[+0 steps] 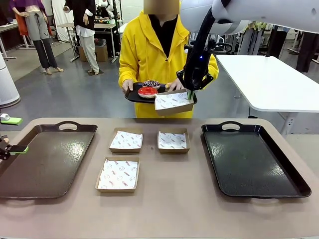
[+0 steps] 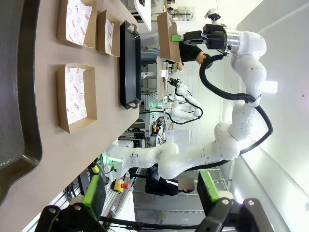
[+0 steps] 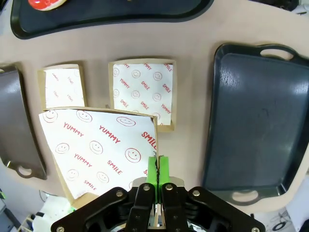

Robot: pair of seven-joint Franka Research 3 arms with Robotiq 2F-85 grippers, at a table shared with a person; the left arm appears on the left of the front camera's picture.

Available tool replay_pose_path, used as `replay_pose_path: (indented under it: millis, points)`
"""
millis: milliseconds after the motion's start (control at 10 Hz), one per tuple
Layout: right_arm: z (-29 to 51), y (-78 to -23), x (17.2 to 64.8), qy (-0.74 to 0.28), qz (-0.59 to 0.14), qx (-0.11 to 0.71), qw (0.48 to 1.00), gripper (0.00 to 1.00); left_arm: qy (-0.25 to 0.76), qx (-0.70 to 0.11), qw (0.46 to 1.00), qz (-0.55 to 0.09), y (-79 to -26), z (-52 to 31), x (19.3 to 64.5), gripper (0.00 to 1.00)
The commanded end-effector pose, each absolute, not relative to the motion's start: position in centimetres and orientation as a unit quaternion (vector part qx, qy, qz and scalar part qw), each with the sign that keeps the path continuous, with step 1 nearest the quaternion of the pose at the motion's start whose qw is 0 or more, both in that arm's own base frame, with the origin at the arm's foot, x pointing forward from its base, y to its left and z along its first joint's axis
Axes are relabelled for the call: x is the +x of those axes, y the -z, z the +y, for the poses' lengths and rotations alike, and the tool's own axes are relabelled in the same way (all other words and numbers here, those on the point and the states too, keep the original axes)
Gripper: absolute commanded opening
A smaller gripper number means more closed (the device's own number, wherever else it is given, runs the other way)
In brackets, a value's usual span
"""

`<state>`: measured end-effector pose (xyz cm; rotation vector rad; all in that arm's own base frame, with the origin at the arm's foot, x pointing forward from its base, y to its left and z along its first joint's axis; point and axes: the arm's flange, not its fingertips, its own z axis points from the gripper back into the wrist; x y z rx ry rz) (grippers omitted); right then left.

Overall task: Individually package the donuts and arrange them on the tray.
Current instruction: Place the picked Paper togo box on the Handle tray while simultaneously picking up another Paper togo box from the table with the other hand.

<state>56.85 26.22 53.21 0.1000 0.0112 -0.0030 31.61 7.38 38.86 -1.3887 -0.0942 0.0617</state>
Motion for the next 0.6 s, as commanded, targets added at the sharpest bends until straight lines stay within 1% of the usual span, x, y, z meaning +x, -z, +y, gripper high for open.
replay_pose_path:
  millis: [0,500]
  points:
    - [25.94,-52.9,56.27,0.008,0.007,0.052,0.999,0.0,-0.026,-0.643,0.764,-0.044,-39.05,7.46,31.55,1.0]
    - [25.94,-52.9,56.27,0.008,0.007,0.052,0.999,0.0,-0.026,-0.643,0.764,-0.044,-39.05,7.46,31.55,1.0]
